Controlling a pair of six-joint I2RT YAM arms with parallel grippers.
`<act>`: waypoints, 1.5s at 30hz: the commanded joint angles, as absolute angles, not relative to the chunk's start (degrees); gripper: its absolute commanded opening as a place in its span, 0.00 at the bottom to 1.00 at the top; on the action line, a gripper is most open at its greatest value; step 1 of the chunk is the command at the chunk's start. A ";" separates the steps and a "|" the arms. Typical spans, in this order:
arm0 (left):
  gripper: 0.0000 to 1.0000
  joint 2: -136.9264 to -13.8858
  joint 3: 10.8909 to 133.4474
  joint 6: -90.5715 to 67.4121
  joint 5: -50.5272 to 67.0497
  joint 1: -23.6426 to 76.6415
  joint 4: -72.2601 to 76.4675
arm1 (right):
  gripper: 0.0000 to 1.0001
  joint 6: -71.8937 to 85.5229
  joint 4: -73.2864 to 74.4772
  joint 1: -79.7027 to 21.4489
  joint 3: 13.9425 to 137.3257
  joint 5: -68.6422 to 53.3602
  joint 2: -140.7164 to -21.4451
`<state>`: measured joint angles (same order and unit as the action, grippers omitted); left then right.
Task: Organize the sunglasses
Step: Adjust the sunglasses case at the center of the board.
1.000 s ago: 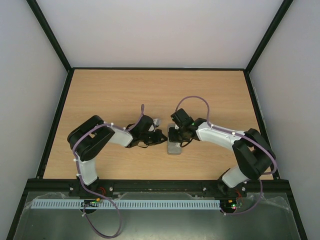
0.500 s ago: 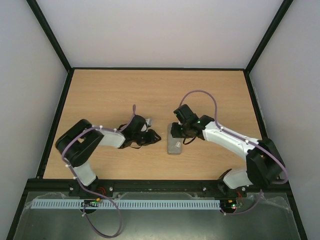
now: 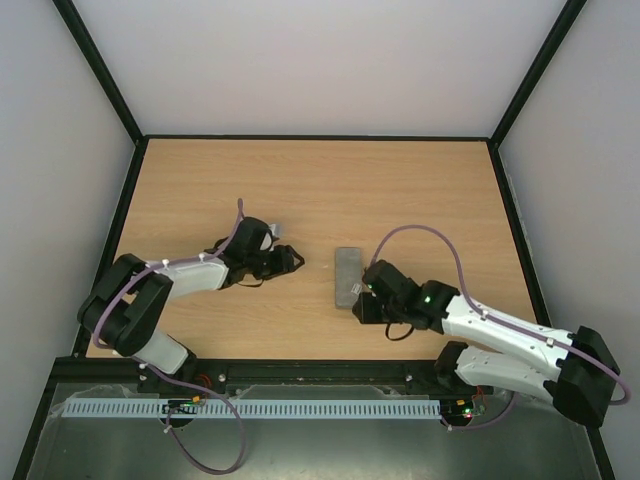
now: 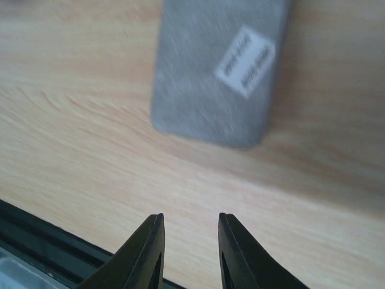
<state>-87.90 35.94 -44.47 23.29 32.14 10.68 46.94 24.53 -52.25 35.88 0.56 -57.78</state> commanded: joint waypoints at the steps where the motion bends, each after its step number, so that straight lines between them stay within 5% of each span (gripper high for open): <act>1: 0.57 -87.13 39.13 -42.13 23.37 30.92 7.08 | 0.25 55.56 22.25 -55.34 28.67 -1.71 -55.52; 14: 0.63 -81.91 37.78 -41.93 22.91 29.99 3.91 | 0.22 54.81 8.68 -52.87 28.22 -0.66 -72.60; 28: 0.63 -78.60 36.40 -41.92 23.27 29.24 2.99 | 0.22 46.60 13.41 -39.33 29.54 3.33 -72.64; 45: 0.63 -76.18 35.94 -42.00 23.46 29.00 1.93 | 0.22 38.67 10.66 -32.21 43.41 4.64 -88.95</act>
